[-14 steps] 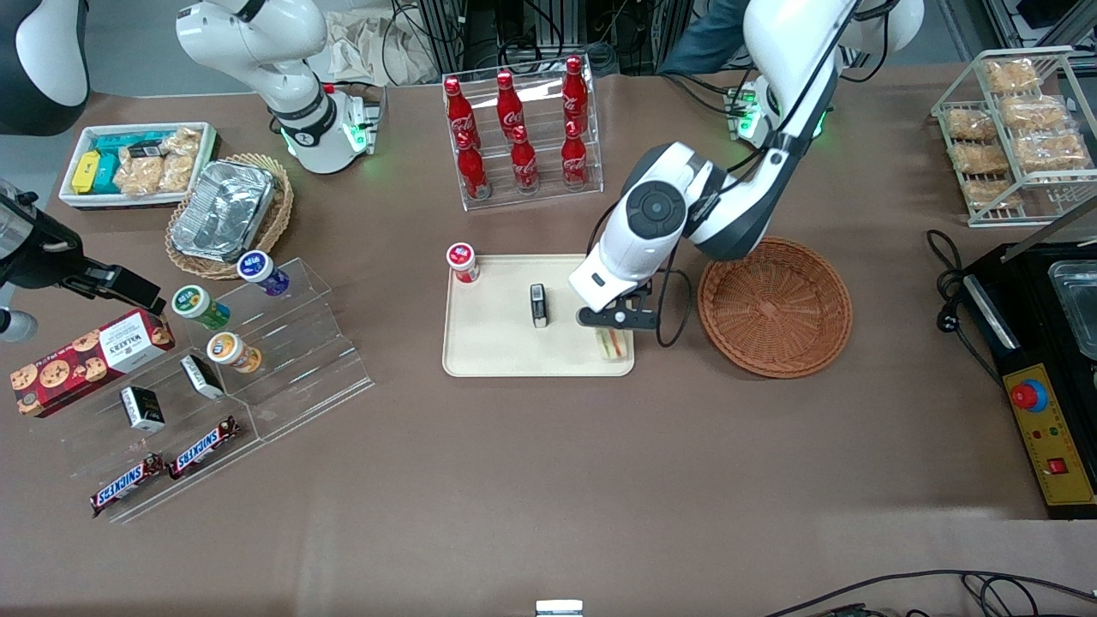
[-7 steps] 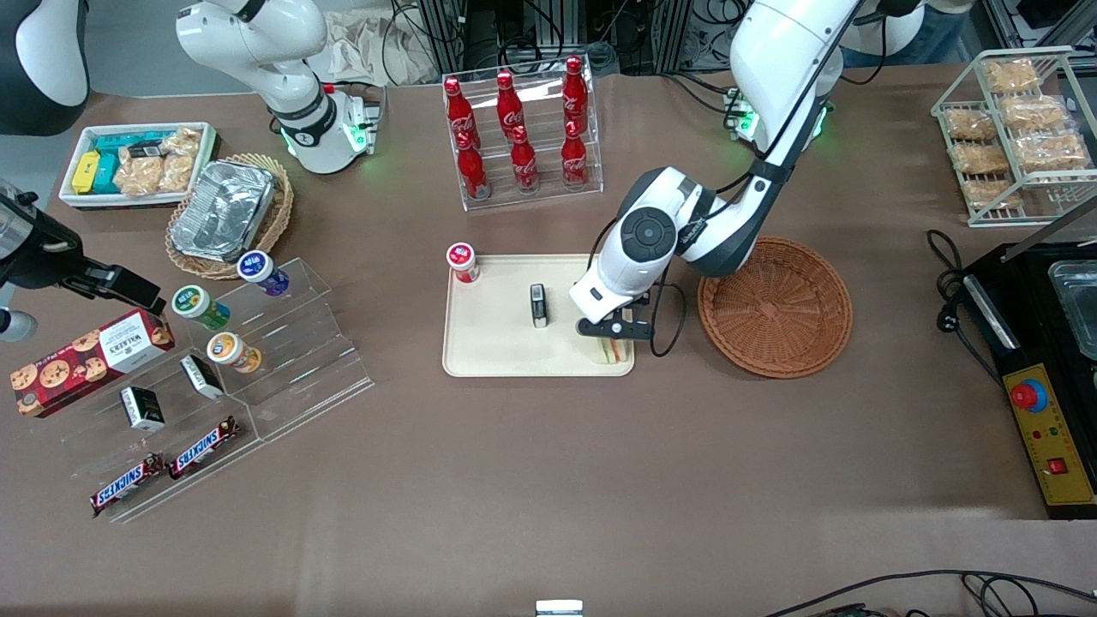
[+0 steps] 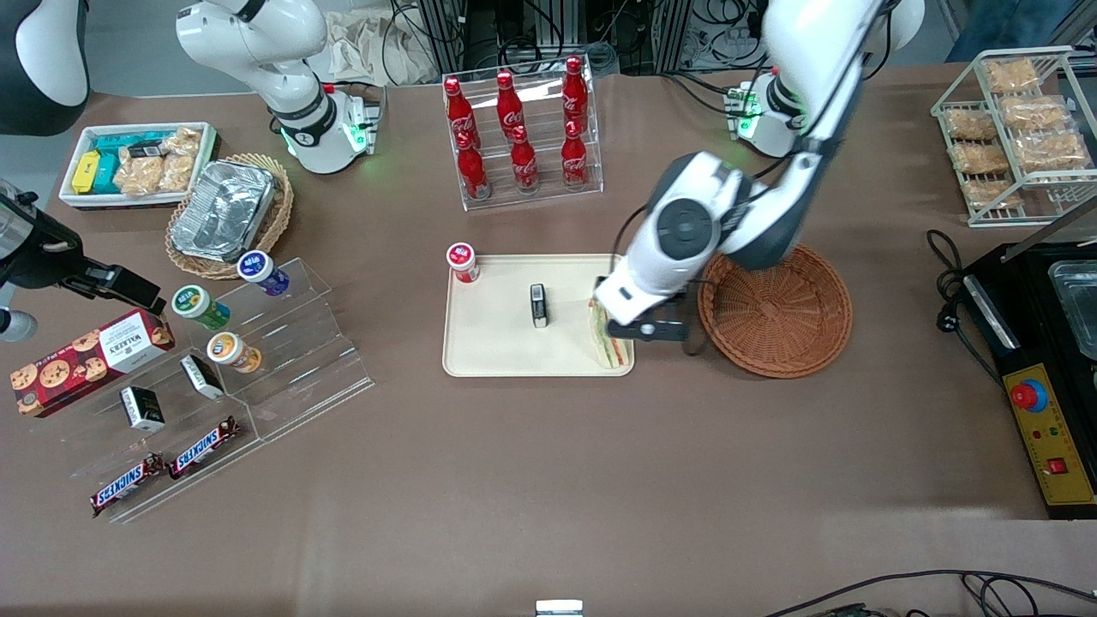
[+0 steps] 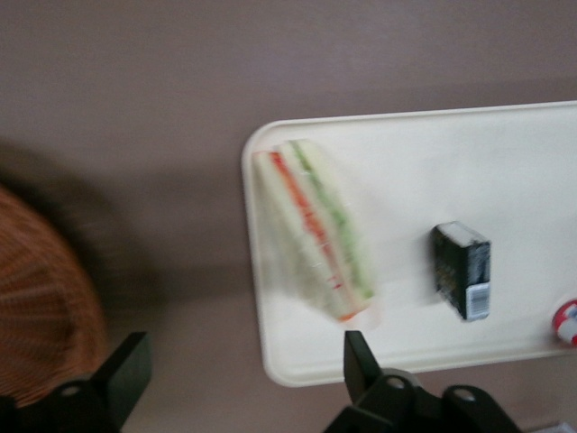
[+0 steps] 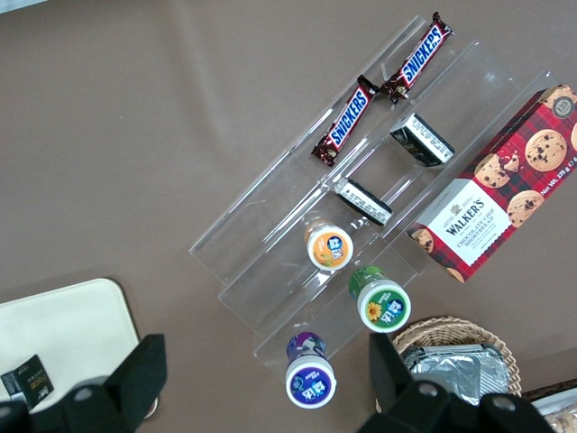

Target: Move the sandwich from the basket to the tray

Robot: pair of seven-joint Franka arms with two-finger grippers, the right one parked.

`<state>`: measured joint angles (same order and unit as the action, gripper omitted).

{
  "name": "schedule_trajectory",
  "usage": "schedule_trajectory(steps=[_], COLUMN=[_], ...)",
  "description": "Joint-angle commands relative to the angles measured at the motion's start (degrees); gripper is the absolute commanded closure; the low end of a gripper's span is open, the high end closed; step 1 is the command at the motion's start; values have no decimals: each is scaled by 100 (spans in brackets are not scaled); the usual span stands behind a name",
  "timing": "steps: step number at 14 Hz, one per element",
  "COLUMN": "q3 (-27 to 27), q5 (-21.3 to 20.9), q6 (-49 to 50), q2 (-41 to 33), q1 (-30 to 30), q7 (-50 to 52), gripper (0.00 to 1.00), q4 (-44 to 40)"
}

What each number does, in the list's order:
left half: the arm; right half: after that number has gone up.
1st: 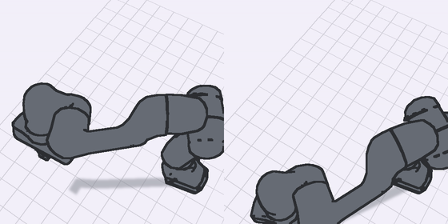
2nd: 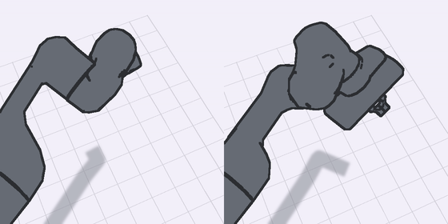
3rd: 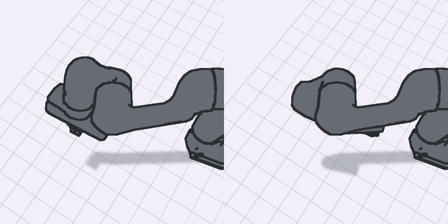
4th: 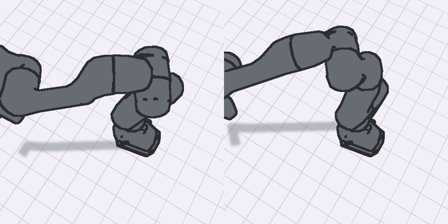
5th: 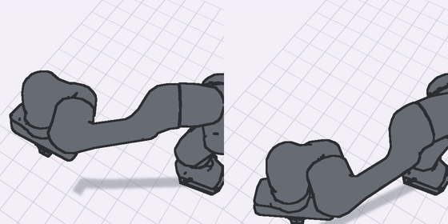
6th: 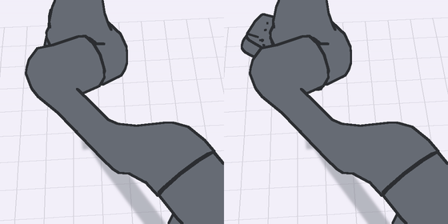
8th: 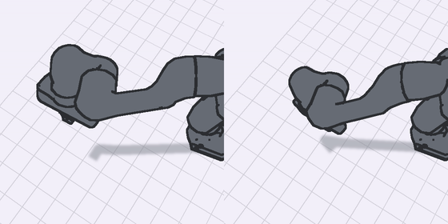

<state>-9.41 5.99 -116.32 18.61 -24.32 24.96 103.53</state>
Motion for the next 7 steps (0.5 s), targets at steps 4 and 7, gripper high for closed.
schedule_trajectory(steps=[4, 7], q3=[-26, 9], q5=[-54, -211], q6=[1724, 2261], q2=[-1525, -1834], q1=[1375, 1947], q7=[-2054, -1978], gripper=[1, 0], q4=[80, -34])
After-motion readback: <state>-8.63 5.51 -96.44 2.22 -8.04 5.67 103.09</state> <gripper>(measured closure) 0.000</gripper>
